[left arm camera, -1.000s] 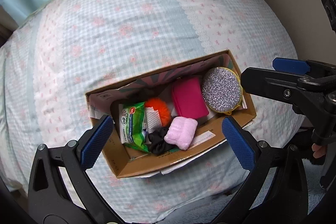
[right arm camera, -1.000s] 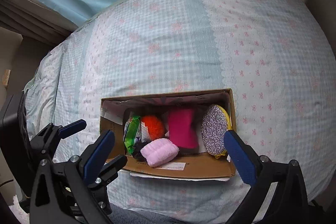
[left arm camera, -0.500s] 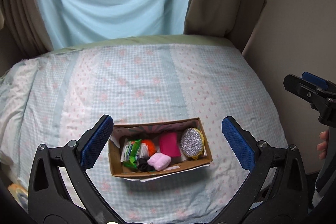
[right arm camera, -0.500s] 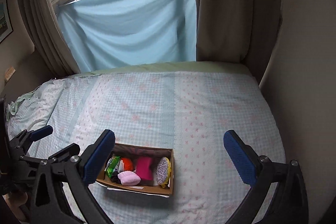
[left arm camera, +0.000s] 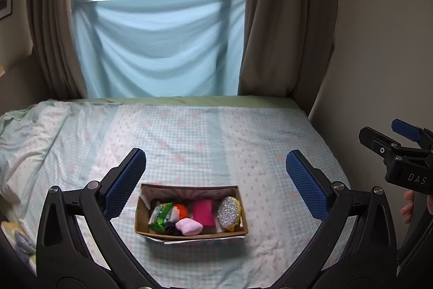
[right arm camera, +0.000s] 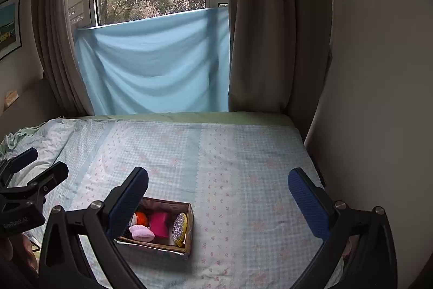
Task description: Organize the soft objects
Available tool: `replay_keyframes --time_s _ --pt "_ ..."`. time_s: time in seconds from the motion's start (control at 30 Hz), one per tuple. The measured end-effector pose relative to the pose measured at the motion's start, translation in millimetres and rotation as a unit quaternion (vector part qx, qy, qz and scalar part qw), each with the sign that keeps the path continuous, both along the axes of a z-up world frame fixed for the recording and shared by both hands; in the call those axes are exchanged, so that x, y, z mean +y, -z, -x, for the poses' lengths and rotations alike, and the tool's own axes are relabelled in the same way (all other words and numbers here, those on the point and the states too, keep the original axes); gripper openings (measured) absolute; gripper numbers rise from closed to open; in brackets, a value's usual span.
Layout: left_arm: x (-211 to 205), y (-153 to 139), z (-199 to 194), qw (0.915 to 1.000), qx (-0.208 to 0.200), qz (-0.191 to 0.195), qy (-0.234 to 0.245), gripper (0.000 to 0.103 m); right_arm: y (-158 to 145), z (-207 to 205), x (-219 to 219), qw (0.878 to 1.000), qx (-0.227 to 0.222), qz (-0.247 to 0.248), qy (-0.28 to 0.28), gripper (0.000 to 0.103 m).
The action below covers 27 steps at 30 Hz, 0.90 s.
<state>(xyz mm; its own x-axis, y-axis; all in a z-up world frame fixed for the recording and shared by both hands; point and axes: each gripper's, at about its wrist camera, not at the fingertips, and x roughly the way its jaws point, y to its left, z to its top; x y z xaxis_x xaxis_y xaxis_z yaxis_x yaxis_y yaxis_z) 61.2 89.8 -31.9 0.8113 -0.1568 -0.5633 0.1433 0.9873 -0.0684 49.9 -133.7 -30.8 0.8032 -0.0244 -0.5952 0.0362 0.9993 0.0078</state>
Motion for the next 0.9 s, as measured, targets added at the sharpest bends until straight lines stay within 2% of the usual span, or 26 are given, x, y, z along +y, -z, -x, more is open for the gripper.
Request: replay_keyframes --time_s 0.3,0.6,0.9 --pt "-20 1 18 1.0000 -0.004 -0.004 -0.002 0.103 -1 8 -17 1.000 -0.005 -0.006 0.002 0.103" --pt "-28 1 19 0.9998 -0.007 -0.019 0.001 0.103 0 10 -22 1.000 -0.004 -0.011 0.005 0.103" --pt "-31 0 22 0.9997 -0.011 -0.018 0.008 0.103 0 11 -22 1.000 -0.001 -0.011 0.006 0.103"
